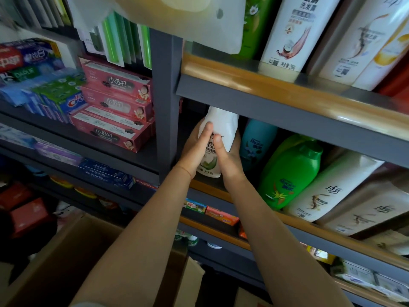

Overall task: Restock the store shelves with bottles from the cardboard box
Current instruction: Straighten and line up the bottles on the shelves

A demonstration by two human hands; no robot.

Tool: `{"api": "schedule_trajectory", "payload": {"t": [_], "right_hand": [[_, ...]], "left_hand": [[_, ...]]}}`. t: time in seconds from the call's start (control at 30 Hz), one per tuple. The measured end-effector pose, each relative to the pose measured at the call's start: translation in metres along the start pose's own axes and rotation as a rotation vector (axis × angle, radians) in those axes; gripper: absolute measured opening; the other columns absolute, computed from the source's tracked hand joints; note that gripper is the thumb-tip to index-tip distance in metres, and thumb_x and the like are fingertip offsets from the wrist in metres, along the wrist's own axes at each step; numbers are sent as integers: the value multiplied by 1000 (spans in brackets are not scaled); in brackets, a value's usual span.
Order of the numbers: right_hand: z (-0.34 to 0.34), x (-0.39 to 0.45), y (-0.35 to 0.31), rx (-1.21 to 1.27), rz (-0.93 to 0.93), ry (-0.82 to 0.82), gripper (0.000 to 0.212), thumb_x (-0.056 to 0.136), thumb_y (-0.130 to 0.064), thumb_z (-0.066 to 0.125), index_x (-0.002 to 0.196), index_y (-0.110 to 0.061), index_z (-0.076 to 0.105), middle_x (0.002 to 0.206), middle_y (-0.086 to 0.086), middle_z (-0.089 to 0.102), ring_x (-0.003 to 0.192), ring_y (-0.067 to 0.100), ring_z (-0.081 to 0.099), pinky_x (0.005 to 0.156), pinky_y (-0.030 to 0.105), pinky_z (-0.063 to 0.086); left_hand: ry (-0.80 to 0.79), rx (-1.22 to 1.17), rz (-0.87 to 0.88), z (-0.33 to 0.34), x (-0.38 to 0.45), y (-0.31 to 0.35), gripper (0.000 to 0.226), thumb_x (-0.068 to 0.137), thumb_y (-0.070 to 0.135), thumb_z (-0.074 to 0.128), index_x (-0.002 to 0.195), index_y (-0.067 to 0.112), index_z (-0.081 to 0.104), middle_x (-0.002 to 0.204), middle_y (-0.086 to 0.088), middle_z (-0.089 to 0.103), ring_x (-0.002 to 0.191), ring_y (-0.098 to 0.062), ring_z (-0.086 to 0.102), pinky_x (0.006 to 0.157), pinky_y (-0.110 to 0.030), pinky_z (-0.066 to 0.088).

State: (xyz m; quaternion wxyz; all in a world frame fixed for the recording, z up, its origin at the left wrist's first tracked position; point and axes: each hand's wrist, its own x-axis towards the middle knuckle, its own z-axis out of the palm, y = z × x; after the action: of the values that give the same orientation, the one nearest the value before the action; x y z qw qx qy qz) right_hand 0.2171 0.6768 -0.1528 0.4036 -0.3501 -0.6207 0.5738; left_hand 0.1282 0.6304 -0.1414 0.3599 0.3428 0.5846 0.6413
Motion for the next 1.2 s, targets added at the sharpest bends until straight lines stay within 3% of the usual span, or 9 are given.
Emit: {"api": "schedule_trajectory", "payload": {"t": [0.1,0.2,0.3,0.43,0.6,0.73,0.97,1.1,1.2], "right_hand": [[0,-1,-2,-4,-24,-13,109,47,-89,67,139,-41,32,127,-15,56,107,-14,57,83,9,49],[1,-2,0,-3,-32,-21,108,51,-86,68,141,-37,35,132,-8,57,117,-2,57,95,22,50],[2,-6,1,-9,-24,-36,114,53,-85,69,147,-34,31,136,-4,55,123,8,56,103,37,48],[6,-12,3,-12,2,-19,111,53,-85,70,145,-35,32,134,-4,55,123,11,55,105,44,47],[8,-17,8,-54,73,5,113,51,-87,69,146,-43,26,137,-2,49,128,17,50,105,48,46],[8,-18,13,-75,99,29,116,52,-86,71,148,-45,21,143,1,43,133,21,45,107,52,43],[6,-22,11,-56,106,18,126,46,-90,69,150,-43,17,145,1,40,132,20,46,108,48,44],[3,-23,9,-64,109,1,127,46,-89,70,151,-44,14,148,2,38,134,20,44,110,50,41],[4,-26,7,-29,84,-8,131,46,-85,74,153,-41,12,148,2,41,133,18,47,110,49,42]], "left_hand": [[13,18,16,-1,-3,0,67,80,73,48,137,37,51,119,16,64,107,4,60,86,-19,47],[-3,36,12,-4,-5,2,47,95,60,48,136,36,51,110,21,62,95,13,59,77,-10,44],[9,49,12,-8,-10,2,39,94,58,49,128,40,51,109,23,63,90,16,61,74,-7,45],[7,44,42,-11,-19,1,23,103,44,45,124,38,50,108,23,61,86,24,59,69,0,44],[-4,54,17,-11,-30,8,31,100,49,42,128,38,48,109,26,59,86,24,57,68,1,43],[-9,66,-5,-11,-38,13,56,81,67,41,130,41,47,109,29,59,92,19,56,72,-4,42],[-32,94,-9,-12,-48,22,59,80,69,39,132,43,44,111,30,56,99,14,53,77,-8,40],[-58,126,3,-16,-55,23,42,98,57,42,137,43,44,116,30,57,102,18,53,80,-7,39],[25,91,55,-19,-82,-1,40,101,39,54,141,42,48,129,23,61,119,6,56,95,-18,45]]}}
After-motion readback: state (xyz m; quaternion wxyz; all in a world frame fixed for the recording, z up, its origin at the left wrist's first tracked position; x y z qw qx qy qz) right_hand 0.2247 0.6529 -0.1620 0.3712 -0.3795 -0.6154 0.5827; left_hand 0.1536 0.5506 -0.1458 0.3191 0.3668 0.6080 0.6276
